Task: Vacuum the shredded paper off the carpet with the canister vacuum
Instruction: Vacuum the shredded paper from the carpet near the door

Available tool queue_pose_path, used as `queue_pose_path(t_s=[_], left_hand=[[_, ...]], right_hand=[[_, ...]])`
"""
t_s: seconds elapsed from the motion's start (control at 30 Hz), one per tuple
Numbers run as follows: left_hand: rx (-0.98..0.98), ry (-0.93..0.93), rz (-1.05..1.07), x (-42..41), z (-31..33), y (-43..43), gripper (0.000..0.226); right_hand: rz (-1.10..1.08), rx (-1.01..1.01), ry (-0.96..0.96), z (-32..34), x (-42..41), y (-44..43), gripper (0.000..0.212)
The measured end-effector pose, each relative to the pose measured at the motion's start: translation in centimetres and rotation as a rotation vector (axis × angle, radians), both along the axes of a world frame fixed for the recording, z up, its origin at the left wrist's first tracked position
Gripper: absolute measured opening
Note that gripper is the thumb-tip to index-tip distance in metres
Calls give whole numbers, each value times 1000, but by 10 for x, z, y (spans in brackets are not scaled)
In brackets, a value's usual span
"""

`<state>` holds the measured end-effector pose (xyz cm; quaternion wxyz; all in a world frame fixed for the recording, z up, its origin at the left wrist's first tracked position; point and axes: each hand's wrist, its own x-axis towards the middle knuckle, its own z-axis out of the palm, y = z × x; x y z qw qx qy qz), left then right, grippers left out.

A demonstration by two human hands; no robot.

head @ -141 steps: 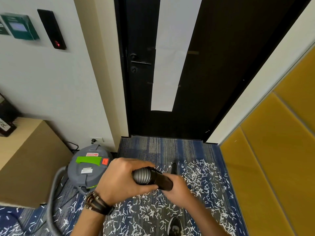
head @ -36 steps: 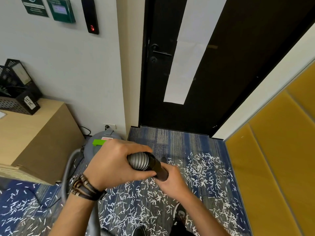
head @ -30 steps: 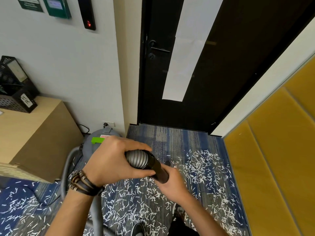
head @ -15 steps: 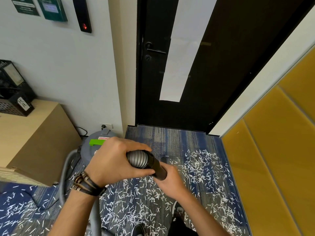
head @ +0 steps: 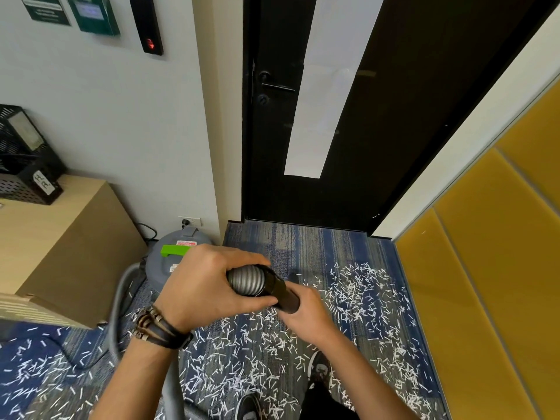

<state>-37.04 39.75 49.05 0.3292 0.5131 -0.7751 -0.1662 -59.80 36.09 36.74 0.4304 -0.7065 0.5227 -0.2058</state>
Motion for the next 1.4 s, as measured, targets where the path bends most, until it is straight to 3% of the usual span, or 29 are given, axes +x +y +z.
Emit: queue_pose_path(t_s=[0.33,0.67,0.8,0.97,1.23,1.4], left_hand=[[77,73,-60,0,-3,4,45],[-11,45,-29,7,21,11,48],[-81,31,14,8,28,19,49],[-142,16,28,3,28,21,51],[-45,40,-15,-24,-3,2,50],[-17,86,-95,-41,-16,-1,49]], right_hand=[[-15,38,7,-24,-11,16,22],[-11,-13,-80,-11,6,18,17],[17,-34,-123,-5,15,17,30],[55,-29,-140,5,8,11,15],[-8,17,-61,-14,-27,1,15],[-73,7,-66,-25,-46,10,39]])
